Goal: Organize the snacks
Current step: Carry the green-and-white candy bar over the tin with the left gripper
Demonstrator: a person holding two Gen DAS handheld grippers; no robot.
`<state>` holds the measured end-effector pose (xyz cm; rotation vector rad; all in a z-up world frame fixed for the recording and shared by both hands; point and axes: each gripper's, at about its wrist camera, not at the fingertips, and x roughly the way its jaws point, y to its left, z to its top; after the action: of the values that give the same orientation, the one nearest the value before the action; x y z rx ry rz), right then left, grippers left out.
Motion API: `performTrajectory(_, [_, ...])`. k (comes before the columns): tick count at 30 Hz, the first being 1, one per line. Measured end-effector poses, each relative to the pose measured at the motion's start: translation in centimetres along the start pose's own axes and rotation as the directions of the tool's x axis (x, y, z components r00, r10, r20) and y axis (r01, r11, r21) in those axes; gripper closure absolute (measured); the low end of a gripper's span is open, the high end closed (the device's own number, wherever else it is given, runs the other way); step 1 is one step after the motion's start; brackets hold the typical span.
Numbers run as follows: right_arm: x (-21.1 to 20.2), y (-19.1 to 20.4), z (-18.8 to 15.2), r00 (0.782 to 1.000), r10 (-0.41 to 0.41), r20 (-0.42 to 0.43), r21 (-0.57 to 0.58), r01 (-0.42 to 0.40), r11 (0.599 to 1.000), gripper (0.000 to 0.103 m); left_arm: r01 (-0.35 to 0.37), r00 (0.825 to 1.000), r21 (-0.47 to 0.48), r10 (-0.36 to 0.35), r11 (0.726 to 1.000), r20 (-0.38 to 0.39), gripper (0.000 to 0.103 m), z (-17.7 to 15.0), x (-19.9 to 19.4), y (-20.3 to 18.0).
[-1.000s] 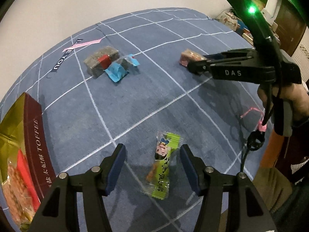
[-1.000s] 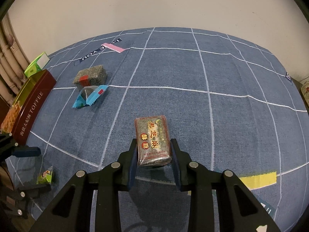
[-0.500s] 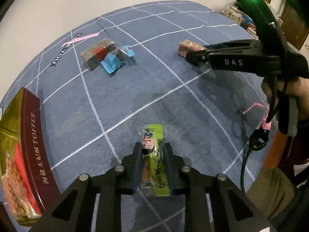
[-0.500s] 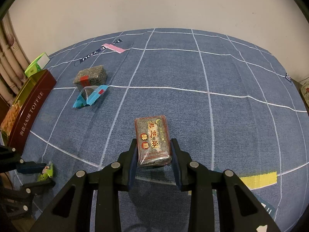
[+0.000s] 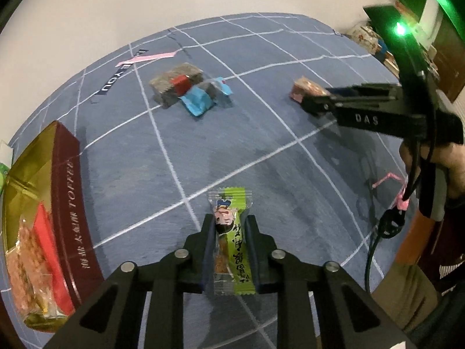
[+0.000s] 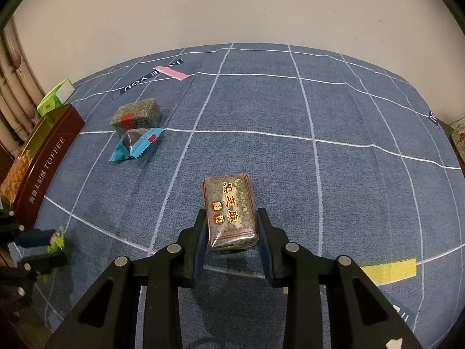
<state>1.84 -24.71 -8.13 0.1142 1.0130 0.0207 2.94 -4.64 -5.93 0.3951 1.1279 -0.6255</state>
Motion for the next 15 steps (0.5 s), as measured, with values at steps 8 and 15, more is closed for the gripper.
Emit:
performTrajectory(8, [0.0, -0.1, 0.1, 1.000, -0.004, -0.001, -0.011, 0.004, 1.000, 0.073, -0.032, 0.999, -0.034, 0.034, 0.999, 0.040, 0.082, 0.5, -2.4, 1.5])
performTrajectory(15, [0.0, 0.0, 0.1, 1.000, -0.010, 0.000, -0.014, 0.010, 1.000, 0.073, -0.087, 0.992, -0.094, 0.095, 0.992, 0.084, 0.082, 1.1, -5.7, 4.5])
